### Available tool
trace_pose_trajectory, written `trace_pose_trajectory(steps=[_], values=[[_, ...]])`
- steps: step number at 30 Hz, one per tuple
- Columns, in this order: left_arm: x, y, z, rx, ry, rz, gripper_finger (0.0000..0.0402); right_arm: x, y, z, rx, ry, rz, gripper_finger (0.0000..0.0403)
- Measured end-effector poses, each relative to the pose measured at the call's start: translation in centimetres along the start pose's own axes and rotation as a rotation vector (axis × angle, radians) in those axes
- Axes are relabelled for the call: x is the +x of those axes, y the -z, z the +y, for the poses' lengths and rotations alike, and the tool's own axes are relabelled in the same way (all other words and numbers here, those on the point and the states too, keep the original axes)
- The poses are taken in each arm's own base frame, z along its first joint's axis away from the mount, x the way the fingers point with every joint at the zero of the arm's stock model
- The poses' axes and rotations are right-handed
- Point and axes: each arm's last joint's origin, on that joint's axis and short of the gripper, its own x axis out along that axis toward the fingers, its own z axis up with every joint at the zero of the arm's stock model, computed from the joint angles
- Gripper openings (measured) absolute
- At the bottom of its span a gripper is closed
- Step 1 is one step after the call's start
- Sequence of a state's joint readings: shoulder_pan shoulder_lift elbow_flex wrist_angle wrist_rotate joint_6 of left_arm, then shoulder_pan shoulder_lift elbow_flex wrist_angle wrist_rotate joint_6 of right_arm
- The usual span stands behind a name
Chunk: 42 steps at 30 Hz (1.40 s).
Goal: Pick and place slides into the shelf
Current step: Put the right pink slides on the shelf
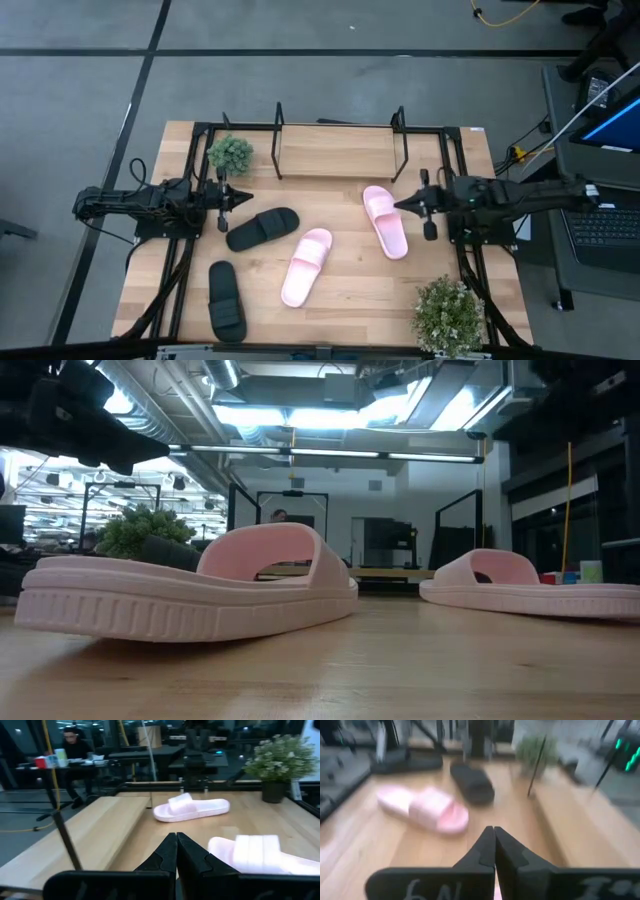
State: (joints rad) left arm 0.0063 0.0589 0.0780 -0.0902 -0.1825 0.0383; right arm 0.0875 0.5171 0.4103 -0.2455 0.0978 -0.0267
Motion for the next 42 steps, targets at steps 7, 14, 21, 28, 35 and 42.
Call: trace_pose_trajectory(steps=[7,14,21,28,35,42], values=[[0.0,0.0,0.0,0.002,0.014,0.0,0.0,2.0,-1.0,0.8,-0.036,0.101,0.29,0.0],[0.0,0.1,0.0,0.02,0.016,0.005,0.0,3.8,-3.2,2.0,-0.059,0.159,0.425,0.0002],[0.0,0.1,0.0,0.034,0.016,0.006,0.0,5.8,-3.6,3.9,-0.05,0.231,0.675,0.0002],[0.0,0.1,0.0,0.062,0.016,0.006,0.0,8.3,-3.3,5.2,-0.082,0.292,0.778,0.0009],[0.0,0.1,0.0,0.08,0.016,0.006,0.0,10.0,-1.8,5.0,-0.111,0.333,0.872,0.0025],[0.0,0.1,0.0,0.079,0.017,0.006,0.0,11.2,-0.7,4.9,-0.14,0.363,0.929,0.0069]])
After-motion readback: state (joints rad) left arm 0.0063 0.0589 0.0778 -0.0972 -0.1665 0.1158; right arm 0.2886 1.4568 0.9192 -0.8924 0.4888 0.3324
